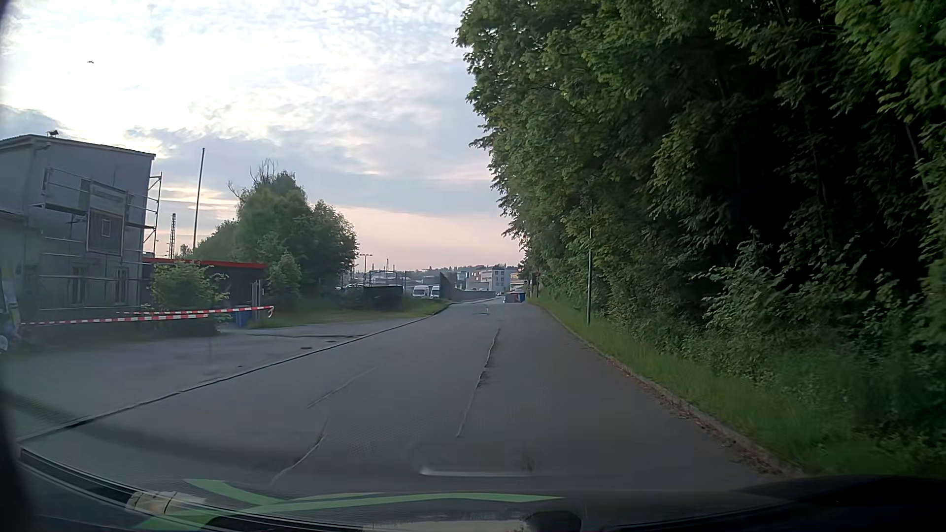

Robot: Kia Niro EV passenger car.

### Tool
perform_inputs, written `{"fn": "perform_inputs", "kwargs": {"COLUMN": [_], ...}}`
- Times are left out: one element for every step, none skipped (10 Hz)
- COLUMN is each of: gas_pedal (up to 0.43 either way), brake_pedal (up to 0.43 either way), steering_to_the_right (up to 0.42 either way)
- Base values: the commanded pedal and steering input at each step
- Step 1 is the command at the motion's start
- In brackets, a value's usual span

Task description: Follow the waypoints while adhering to traffic rules and regulations

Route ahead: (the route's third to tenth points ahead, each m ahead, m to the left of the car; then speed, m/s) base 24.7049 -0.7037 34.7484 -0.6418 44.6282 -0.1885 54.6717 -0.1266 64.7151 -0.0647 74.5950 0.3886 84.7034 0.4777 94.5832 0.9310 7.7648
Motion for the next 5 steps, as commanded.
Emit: {"fn": "perform_inputs", "kwargs": {"gas_pedal": [0.079, 0.079, 0.079, 0.079, 0.079], "brake_pedal": [0.0, 0.0, 0.0, 0.0, 0.0], "steering_to_the_right": [0.003, 0.003, 0.003, 0.003, 0.003]}}
